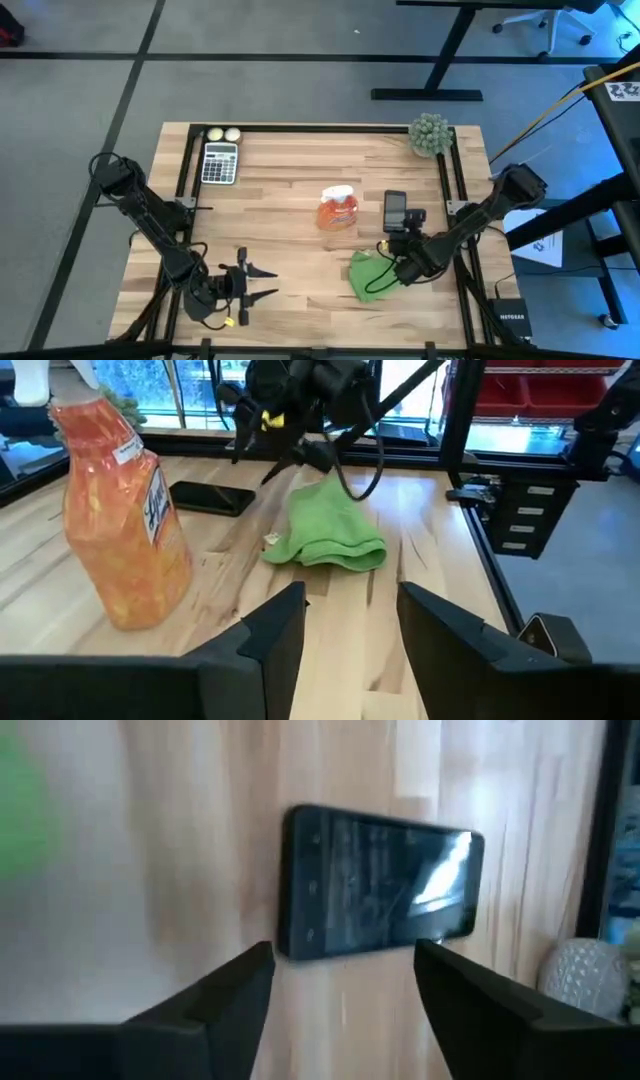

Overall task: Apply microfiber cloth
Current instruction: Return to Home Position

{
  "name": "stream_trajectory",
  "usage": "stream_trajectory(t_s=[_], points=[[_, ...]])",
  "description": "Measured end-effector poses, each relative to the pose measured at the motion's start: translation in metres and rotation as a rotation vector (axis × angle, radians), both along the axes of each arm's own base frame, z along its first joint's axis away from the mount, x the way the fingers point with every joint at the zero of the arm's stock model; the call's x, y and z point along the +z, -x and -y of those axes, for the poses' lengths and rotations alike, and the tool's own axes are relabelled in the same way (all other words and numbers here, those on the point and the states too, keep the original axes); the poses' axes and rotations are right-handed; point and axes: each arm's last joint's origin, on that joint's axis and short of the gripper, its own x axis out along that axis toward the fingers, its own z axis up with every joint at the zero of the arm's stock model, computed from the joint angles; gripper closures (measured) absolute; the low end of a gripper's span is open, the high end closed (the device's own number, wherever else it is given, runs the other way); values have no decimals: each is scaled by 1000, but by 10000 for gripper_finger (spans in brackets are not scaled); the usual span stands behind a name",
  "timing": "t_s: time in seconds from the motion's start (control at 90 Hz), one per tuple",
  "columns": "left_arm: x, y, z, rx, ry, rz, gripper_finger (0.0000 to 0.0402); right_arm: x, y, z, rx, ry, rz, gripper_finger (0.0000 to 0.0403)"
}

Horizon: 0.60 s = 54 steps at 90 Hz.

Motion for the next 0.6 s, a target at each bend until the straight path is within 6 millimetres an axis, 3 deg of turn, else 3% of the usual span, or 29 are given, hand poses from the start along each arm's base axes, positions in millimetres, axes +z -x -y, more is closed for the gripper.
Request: stream_trajectory(t_s=[0.211, 0.311, 0.422, 0.6], points=[[0, 0, 0, 8, 36, 6, 259, 74, 4, -13, 7, -241, 229, 171], [0, 0, 0, 16, 71, 11, 259, 93, 12, -11, -29, -370, 377, 171], [0, 0, 0, 22, 97, 14, 259, 98, 19, -11, -55, -539, 525, 171], [1, 0, 0, 27, 110, 19, 259, 79, 22, -20, -15, -649, 670, 171]])
